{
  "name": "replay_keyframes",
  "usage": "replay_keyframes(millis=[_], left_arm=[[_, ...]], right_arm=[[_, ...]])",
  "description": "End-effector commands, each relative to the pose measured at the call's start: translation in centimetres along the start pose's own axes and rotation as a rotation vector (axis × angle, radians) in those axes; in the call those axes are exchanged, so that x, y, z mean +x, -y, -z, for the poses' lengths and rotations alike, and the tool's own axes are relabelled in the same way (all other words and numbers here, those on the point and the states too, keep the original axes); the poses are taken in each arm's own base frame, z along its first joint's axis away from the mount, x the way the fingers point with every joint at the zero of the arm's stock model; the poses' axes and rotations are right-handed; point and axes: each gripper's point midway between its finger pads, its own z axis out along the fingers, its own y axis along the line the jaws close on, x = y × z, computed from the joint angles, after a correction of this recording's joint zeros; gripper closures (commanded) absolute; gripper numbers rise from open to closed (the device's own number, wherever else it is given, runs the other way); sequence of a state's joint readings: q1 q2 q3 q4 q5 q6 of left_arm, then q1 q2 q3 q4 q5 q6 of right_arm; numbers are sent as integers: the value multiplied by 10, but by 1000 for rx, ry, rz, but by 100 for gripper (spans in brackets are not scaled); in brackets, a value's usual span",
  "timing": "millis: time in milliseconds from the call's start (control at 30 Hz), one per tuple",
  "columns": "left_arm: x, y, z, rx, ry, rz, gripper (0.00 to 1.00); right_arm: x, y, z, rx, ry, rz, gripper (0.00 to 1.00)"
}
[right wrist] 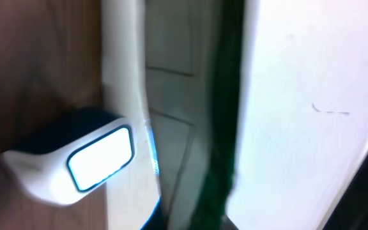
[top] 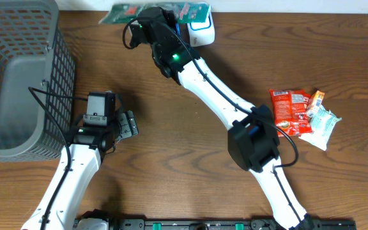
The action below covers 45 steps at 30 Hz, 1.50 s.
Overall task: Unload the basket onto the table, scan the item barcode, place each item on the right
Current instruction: 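Hold the gloves pack in front of the white scanner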
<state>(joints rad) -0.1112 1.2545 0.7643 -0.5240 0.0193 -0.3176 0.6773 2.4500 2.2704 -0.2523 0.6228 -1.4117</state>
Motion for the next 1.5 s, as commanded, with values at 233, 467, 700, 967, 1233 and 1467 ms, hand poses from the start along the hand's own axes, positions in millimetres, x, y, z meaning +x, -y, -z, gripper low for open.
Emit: replay_keyframes(millis=[233,467,700,967,1233,1467], left_arm=[[-1,-3,1,-12,8,5,14],[-1,-3,1,-11,8,5,14],[-1,-3,1,-12,8,5,14],[-1,-3,1,-12,8,5,14],[-1,-3,1,-12,8,5,14],[-1,-3,1,-11,8,5,14]], right_arm=[[7,-24,-51,26,76,29,98],[9,-54,-71,-27,124,33,99],[14,-84,-84,-83,109,31,99],[13,-97,-82,-148,105,-161,97],[16,-91,-79,-159,108,-277,99],[20,-27,-54,-90,156,-448,99]])
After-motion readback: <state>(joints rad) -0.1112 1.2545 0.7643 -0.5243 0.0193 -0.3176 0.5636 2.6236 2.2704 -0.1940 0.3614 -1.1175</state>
